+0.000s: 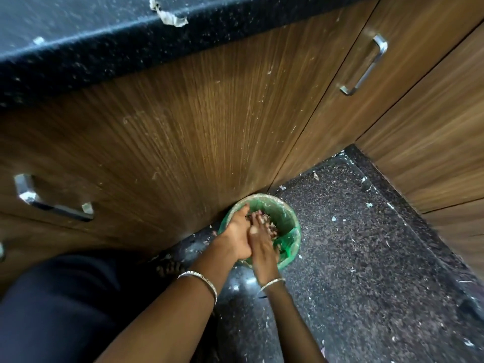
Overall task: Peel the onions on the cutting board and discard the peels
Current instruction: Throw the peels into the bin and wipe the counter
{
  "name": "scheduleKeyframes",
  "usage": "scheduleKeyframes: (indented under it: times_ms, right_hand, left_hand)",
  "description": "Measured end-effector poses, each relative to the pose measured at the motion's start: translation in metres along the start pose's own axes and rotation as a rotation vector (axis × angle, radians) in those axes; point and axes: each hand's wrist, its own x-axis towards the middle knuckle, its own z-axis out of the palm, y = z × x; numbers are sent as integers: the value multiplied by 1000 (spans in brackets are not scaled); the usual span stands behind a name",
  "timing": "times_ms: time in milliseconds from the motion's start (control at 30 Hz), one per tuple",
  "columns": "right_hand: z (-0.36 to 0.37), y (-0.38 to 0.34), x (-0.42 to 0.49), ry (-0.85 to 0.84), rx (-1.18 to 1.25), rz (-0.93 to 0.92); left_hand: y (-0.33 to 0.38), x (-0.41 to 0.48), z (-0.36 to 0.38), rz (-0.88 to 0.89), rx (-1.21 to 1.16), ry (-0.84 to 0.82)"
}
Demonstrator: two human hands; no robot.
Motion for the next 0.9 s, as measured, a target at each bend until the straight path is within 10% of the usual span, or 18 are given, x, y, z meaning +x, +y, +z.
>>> scheduleKeyframes:
  times_ms: [133,333,500,700,900]
  right_hand:
    - [-24,16,20,109,70,533]
    - [-1,-19,-15,50,53,-96]
    - [-25,5,-1,177,-68,555]
    - [-35,-65,-36,357,-27,50]
    - [-12,-166,-90,414,248,-338]
  left_hand:
    - [-3,-1,-6,-9,-40,7]
    - [0,1,-2,8,-132,9]
    - [8,-38,-17,39,41,-76]
    - [12,-103,-41,262,280,66]
    - [14,-185,-64,400,10,20]
